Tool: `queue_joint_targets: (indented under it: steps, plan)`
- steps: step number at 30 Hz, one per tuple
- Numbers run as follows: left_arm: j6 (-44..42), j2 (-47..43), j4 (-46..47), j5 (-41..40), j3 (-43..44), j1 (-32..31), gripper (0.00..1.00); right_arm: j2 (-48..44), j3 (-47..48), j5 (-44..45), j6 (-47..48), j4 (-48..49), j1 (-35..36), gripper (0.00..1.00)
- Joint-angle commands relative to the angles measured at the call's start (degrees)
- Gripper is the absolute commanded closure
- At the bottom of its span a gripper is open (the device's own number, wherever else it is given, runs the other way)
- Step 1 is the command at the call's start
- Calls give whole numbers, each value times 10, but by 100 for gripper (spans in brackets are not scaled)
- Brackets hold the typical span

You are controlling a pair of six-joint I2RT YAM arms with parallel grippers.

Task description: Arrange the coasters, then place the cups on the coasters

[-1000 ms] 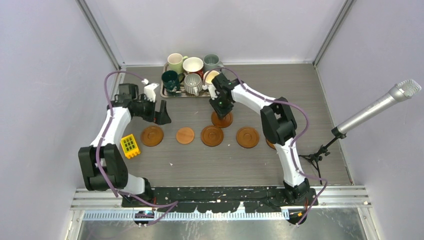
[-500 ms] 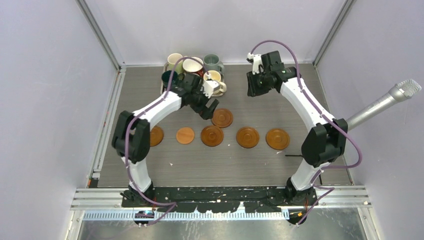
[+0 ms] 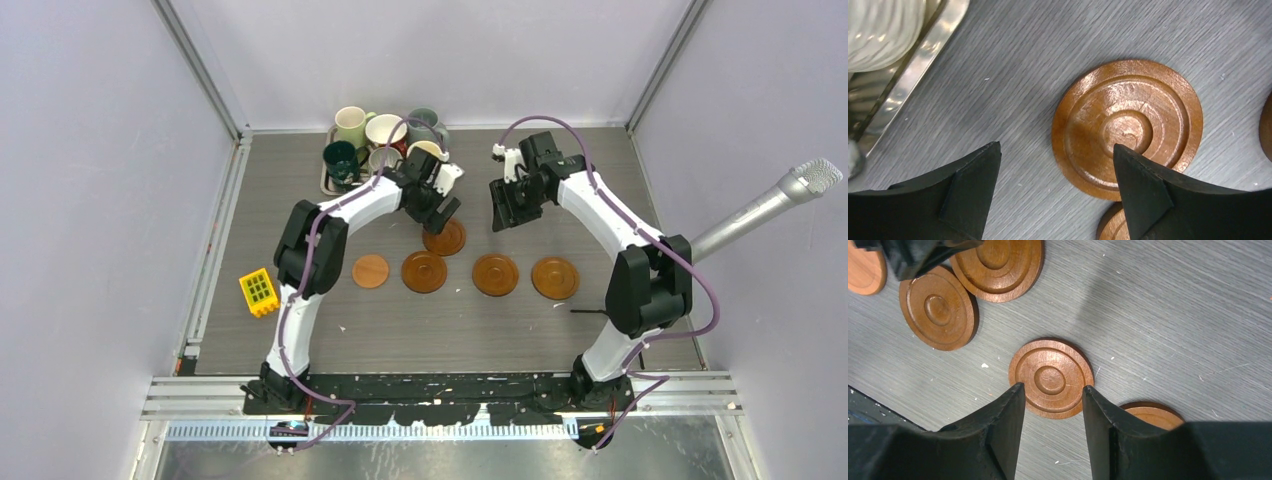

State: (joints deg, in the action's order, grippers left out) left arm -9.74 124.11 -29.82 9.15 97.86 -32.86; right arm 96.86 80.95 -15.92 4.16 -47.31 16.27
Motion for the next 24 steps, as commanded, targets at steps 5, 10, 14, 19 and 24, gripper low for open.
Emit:
queue_joint_targets:
  steps: [5, 10, 14, 19, 24]
  plan:
    - [6, 17, -19, -19, 13, -13, 21, -51, -5, -20, 11, 19, -5, 47]
    - [2, 3, -20, -54, -21, 3, 40, -49, -9, -23, 13, 18, -7, 47]
    - [22, -21, -13, -76, -51, 50, 51, -50, -8, -24, 14, 18, -8, 47]
    - [40, -29, -39, -70, -60, 129, 64, -50, -9, -24, 15, 19, -9, 47]
    - [21, -47, -44, -74, -95, 203, 69, -49, -8, -26, 17, 18, -10, 47]
